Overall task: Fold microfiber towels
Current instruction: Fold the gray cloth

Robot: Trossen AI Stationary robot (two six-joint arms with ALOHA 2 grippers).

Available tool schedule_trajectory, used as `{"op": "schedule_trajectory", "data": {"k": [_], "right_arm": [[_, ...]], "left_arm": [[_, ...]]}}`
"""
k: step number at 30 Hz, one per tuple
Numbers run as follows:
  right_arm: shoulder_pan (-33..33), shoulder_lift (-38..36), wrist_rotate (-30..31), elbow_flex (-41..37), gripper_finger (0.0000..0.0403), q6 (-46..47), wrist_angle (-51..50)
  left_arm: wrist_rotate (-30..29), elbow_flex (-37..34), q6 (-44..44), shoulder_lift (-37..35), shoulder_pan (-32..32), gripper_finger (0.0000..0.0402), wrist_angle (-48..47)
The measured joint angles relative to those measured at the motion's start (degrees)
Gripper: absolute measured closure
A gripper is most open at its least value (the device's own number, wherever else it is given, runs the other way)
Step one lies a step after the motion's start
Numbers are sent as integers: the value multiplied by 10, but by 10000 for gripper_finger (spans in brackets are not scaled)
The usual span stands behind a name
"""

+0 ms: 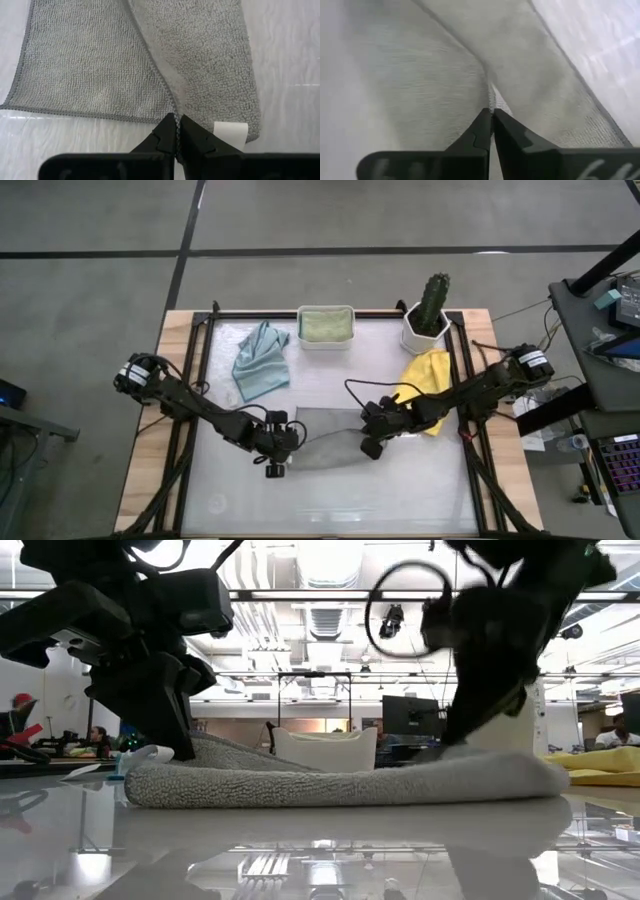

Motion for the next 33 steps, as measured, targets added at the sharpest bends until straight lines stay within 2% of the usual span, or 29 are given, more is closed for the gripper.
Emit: {"op": "schedule_trajectory", "data": {"k": [5, 9, 14, 20, 23, 29, 33], "right_arm": [[37, -47, -33, 6, 394, -35, -26], [76, -92, -81, 6, 394, -43, -31], [136, -118, -91, 6, 394, -45, -19], [186, -94, -89, 8, 394, -33, -5], [198, -78, -112, 18, 394, -16, 0], [214, -27, -183, 42, 394, 16, 42], [216, 9, -191, 65, 394, 7, 26]], "left_arm": [[12, 0, -1, -16, -1, 402, -4], [59, 7, 1, -34, -6, 402, -3], [104, 10, 11, -44, -16, 402, 1], [134, 10, 11, -44, -27, 401, 16], [162, 14, 11, -44, -34, 401, 37], [178, 12, 10, -42, -54, 401, 110], [184, 12, 30, -42, -57, 401, 128]]}}
